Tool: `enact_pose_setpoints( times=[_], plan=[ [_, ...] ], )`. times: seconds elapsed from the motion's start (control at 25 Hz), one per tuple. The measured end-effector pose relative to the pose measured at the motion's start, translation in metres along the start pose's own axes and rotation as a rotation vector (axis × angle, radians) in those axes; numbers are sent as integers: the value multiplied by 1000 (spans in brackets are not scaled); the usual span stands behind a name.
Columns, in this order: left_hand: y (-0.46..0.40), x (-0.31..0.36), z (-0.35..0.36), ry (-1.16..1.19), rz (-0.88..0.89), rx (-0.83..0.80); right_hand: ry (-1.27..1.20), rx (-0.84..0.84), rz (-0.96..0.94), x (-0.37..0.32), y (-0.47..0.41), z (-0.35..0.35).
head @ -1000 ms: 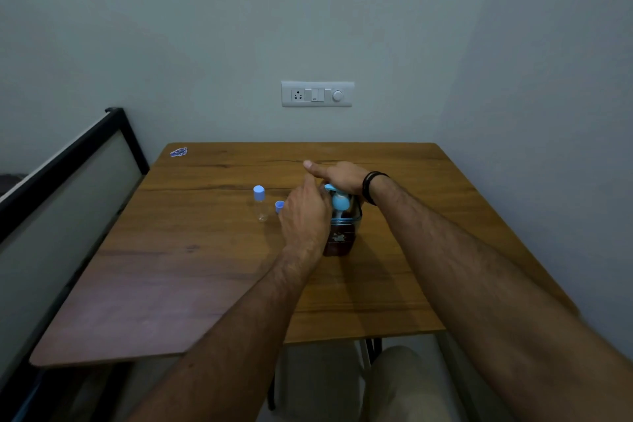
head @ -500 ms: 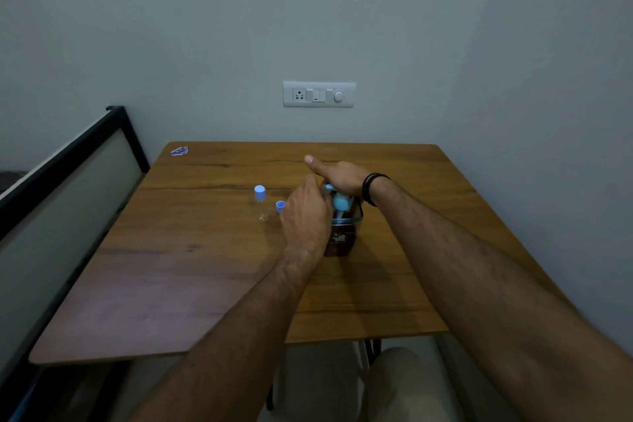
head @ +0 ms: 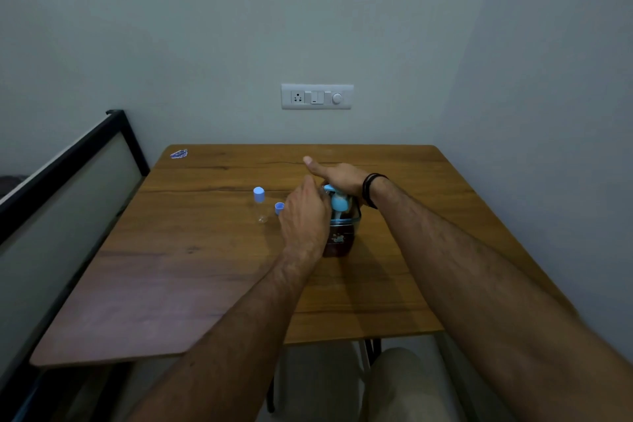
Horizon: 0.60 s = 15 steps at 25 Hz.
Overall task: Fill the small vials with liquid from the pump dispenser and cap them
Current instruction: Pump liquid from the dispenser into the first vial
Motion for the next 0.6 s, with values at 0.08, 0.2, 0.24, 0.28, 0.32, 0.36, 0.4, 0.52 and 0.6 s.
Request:
enact_pose_setpoints(
  times=[0.08,0.2,0.24,0.28,0.32,0.36,0.4,0.52,0.6],
  plan=[
    [1,0,2,7,0,-8,-24,-31,-5,-1,2,3],
    [0,0,1,5,6,-4,-11,44,-16,-1,0,0],
    [-1,0,1,7,6,-6,0,69,-16,-1,-1,-1],
    [-1,-1,2,7,3,-12,5,81,-13,0,-2,-2],
    [0,-1,2,6,-2,-14,-2,75,-8,1,-3,-2],
    [0,-1,1,11,-7,-4,-13,54,-1,1,-1,-2],
    [0,-2,1,16,-11,5,-22,24,4,2,0,0],
    [1,-1,3,22,-1,-6,-45,-42,-3,0,2,5],
    [1,1,1,23,10,2,-43,-12,-9,-1,0,3]
  ],
)
Point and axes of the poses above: each hand's wrist, its own y-axis away from the middle knuckle, its own z-axis out of the palm, x = y × z, the point moved 8 cm from there along -y, towards the middle knuckle, and after that the axes turned 10 degrees about y, right-handed, at the moved point
